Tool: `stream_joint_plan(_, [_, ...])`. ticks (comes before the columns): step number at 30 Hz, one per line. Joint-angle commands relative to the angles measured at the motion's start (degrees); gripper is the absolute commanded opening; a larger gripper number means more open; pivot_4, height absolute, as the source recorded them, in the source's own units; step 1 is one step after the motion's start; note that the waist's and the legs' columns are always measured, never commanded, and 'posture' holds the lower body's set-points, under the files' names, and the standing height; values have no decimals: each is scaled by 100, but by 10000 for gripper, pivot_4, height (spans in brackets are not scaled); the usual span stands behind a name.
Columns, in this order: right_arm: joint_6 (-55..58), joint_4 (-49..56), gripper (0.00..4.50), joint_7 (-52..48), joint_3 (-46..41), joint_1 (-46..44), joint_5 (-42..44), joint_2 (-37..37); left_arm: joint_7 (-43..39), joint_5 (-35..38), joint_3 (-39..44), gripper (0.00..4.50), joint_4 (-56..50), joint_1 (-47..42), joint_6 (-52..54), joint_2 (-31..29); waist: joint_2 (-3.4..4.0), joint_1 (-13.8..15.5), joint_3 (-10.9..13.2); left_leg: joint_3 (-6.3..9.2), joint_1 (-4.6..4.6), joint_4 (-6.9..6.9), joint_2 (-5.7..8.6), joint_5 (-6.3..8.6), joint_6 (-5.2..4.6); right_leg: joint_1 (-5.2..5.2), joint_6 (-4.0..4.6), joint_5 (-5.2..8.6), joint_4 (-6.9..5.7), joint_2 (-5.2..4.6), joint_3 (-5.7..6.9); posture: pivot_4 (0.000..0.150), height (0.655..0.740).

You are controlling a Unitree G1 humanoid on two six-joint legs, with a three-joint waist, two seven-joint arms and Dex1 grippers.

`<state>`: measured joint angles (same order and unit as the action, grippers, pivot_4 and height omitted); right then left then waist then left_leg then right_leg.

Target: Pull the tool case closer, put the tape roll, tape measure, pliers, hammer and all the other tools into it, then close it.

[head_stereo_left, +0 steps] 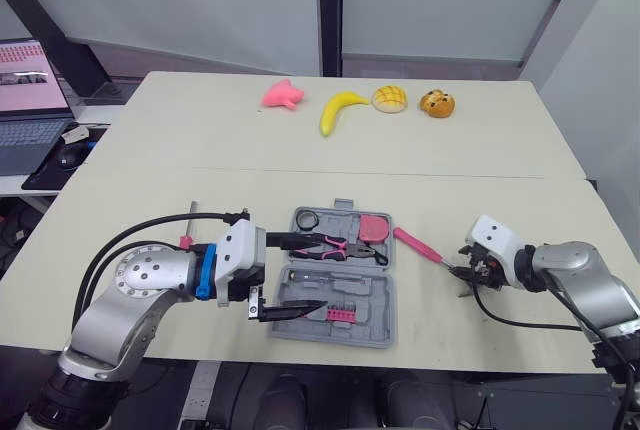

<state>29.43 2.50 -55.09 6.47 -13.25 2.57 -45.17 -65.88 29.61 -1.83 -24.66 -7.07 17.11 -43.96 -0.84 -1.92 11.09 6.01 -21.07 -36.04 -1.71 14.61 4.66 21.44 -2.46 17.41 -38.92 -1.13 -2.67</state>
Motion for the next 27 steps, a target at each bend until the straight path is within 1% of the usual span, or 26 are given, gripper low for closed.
stream_joint_plan(1, [-708, -138, 30869, 99, -200, 97, 114, 116, -21, 70, 124, 45000, -132, -29, -24, -65, 0, -7, 0, 0, 1, 0, 0, 0, 0, 0, 0, 0, 0, 0, 0, 1500, 7400])
stream_joint_plan(5, [-1128, -574, 30869, 328, -169, 234, 64, 310, -16, 106, 143, 45000, -125, -56, 3, -63, 0, -4, 0, -1, 1, -2, 0, 0, 0, -2, 0, 0, -1, 0, -2, 1500, 7400])
stream_joint_plan(10, [-955, -818, 30869, 566, -144, 185, 77, 515, -22, 125, 157, 45000, -136, -65, 23, -79, 0, -8, 0, -2, 1, -2, 0, 0, 0, -1, 1, 0, -1, 0, -3, 1500, 7400])
stream_joint_plan(11, [-899, -826, 27234, 598, -151, 182, 91, 541, -18, 129, 156, 45000, -146, -65, 30, -81, 0, -15, 0, -1, 2, -2, 0, 0, 0, -1, 1, -1, -1, 1, -3, 1500, 7400])
stream_joint_plan(12, [-828, -820, 25660, 612, -163, 184, 123, 563, -15, 132, 152, 45000, -149, -73, 35, -81, 0, -16, 0, -1, 2, -2, 0, 0, 0, -1, 1, -1, -1, 1, -3, 1500, 7400])
stream_joint_plan(14, [-808, -768, 20936, 622, -161, 239, 125, 557, -5, 162, 153, 45000, -165, -95, 58, -80, 0, -11, 0, 0, 4, -2, 0, 0, 0, -3, 1, 0, -2, 1, -2, 1500, 7400])
stream_joint_plan(20, [-733, -622, 9887, 795, -215, 404, 132, 577, -39, 460, 232, 45000, -238, -121, 193, -53, -1, -3, -1, 0, 3, -2, 0, 0, 0, -4, 0, 0, -2, 1, -2, 1500, 7400])
stream_joint_plan(25, [-315, -322, 2290, 1103, -395, 592, 241, 711, -54, 397, 214, 45000, -181, -153, 112, -61, -1, 1, -1, 1, 3, -2, 0, 0, 0, -4, 0, 0, -2, 1, -2, 1500, 7400])
stream_joint_plan(27, [-15, -1, 2031, 1282, -555, 765, 309, 767, -78, 376, 216, 45000, -151, -162, 92, -60, -1, 3, -1, 2, 3, -1, 0, 0, 0, -4, 0, 0, -2, 1, -1, 1500, 7400])
